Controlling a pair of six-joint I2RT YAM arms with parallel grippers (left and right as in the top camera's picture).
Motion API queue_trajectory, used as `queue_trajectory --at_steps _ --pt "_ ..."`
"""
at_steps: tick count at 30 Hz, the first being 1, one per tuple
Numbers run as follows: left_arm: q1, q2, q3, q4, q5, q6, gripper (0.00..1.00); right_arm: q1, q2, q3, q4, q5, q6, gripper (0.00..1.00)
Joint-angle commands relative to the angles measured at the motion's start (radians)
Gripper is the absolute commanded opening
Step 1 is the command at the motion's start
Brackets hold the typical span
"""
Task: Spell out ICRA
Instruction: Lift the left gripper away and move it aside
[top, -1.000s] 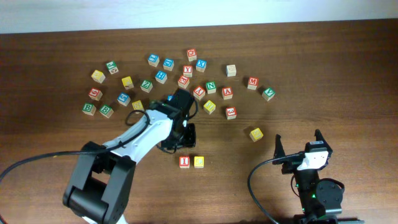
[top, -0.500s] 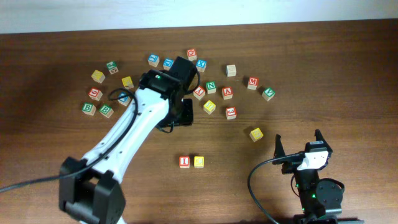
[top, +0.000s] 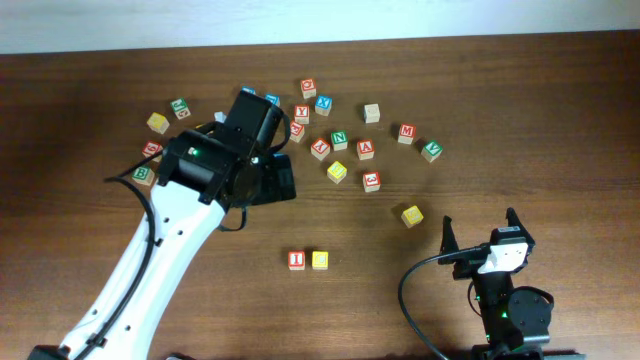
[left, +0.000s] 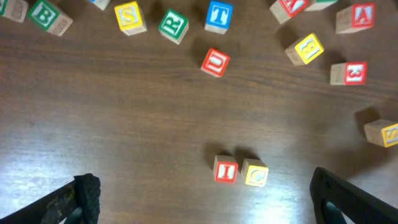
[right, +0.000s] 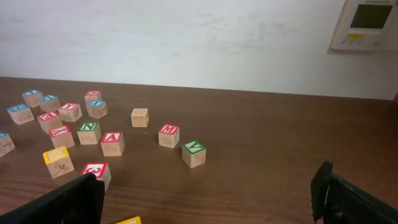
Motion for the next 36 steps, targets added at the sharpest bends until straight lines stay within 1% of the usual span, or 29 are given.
queue_trajectory --at_steps 1,5,7,15,22,24,27,31,34,36 --pt "0.014 -0.004 0.007 -0.039 -0.019 -0.009 0.99 0.006 -0.006 -0.005 -0.006 0.004 0.001 0.98" --pt "0.069 -0.004 0.007 -0.055 -0.015 -0.009 0.99 0.006 -0.006 -0.005 -0.005 0.004 0.001 0.98" --pt "0.07 -0.004 0.006 -0.08 -0.016 -0.009 0.99 0.006 -0.006 -0.005 -0.006 0.005 0.001 0.98" --pt "0.07 -0.004 0.001 -0.078 -0.045 -0.009 0.99 0.006 -0.006 -0.005 -0.005 0.004 0.001 0.98" --pt "0.071 -0.004 0.001 0.022 -0.042 -0.01 0.99 0.006 -0.006 -0.005 -0.006 0.005 0.001 0.98" --pt "0.097 -0.004 0.001 0.026 -0.042 -0.029 0.99 0.006 -0.006 -0.005 -0.006 0.005 0.001 0.99" --pt "0.164 -0.004 0.001 0.01 -0.042 -0.027 0.99 0.006 -0.006 -0.005 -0.005 0.005 0.001 0.98" --pt "0.219 -0.004 0.001 -0.013 -0.045 -0.027 0.99 0.006 -0.006 -0.005 -0.002 -0.006 0.002 0.98" --pt "0.225 -0.004 0.001 -0.01 -0.044 -0.028 0.99 0.006 -0.006 -0.005 0.002 -0.06 0.047 0.98" --pt "0.225 -0.004 0.001 -0.007 -0.041 -0.028 0.99 0.006 -0.006 -0.005 0.003 -0.09 0.047 0.98"
